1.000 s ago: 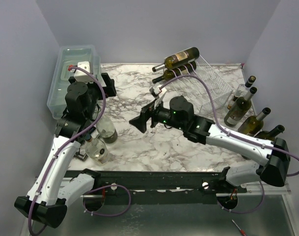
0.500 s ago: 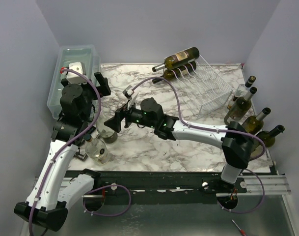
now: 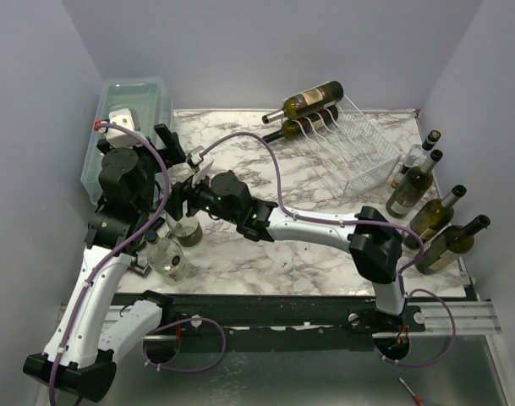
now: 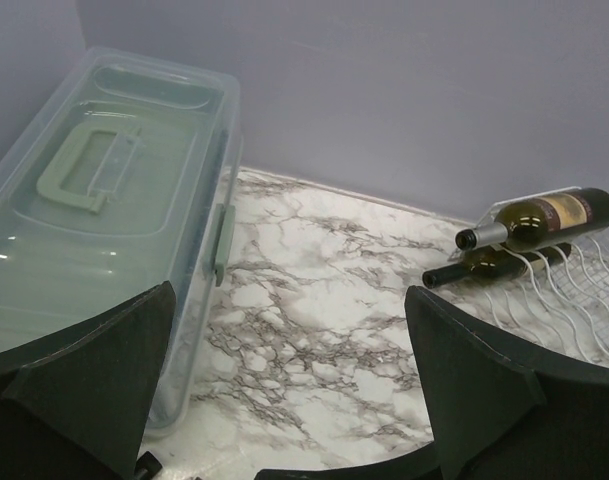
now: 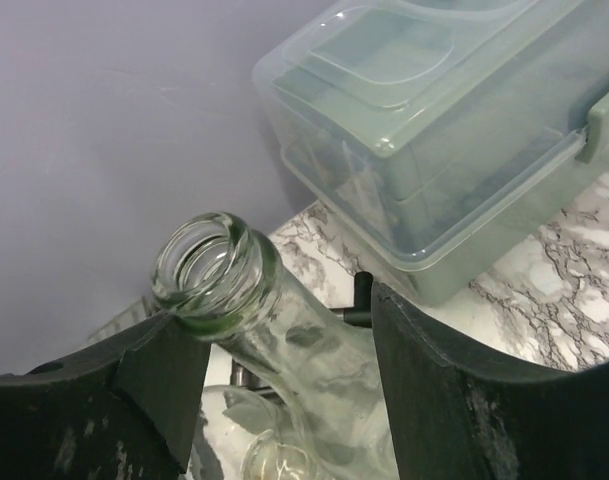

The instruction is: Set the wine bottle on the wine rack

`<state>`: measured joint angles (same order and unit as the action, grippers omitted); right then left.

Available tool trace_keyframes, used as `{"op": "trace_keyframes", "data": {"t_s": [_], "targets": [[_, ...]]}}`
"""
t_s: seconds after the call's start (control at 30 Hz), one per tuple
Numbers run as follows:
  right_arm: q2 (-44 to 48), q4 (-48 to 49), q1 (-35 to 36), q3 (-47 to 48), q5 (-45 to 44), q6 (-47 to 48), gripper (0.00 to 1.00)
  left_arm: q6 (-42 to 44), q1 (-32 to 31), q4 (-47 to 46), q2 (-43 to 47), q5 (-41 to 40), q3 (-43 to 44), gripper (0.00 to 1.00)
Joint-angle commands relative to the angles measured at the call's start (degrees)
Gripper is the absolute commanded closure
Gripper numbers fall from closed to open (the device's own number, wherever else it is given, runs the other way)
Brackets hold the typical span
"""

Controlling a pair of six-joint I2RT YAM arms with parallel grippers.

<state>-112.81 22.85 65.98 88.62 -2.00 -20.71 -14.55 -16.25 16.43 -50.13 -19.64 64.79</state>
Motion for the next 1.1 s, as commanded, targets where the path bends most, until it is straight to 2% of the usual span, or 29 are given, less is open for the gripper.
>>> {"op": "trace_keyframes", "data": {"t_s": [0.0,0.1,0.33,0.43,0.6,0.7,0.9,1.07], "targets": [[-2.8,-1.1,1.5,2.7,-7.8,3.3,0.36,-0.6,-0.2,0.7,1.2,-2.5,0.2,0.01],[-3.9,0.9,2.2,2.4,-10.4,4.9,0.42,-0.6,-0.2,0.7,1.7,-3.0,0.2,0.01],[-5.7,2.6,3.0,2.8,-11.5,5.4,0.45,-0.3,-0.4,0.7,2.3,-4.5,0.1,0.01],[-5.4,2.9,3.0,2.1,-13.0,5.8,0.61,-0.3,-0.4,0.8,2.6,-4.9,0.1,0.01],[-2.7,6.0,3.0,-1.2,-17.2,7.3,0.79,-0.2,-0.6,0.7,2.7,-4.9,0.1,0.01],[-1.7,6.2,3.0,-1.8,-19.6,9.5,0.99,-0.2,-0.8,0.6,2.5,-5.0,0.0,0.01],[0.1,8.1,3.0,-3.8,-26.8,16.5,0.99,-0.1,-1.1,0.5,2.4,-5.1,-0.2,0.01],[2.6,13.9,3.0,-7.4,-33.4,28.3,1.00,0.0,-1.4,0.4,2.3,-5.0,-0.2,0.01]]}}
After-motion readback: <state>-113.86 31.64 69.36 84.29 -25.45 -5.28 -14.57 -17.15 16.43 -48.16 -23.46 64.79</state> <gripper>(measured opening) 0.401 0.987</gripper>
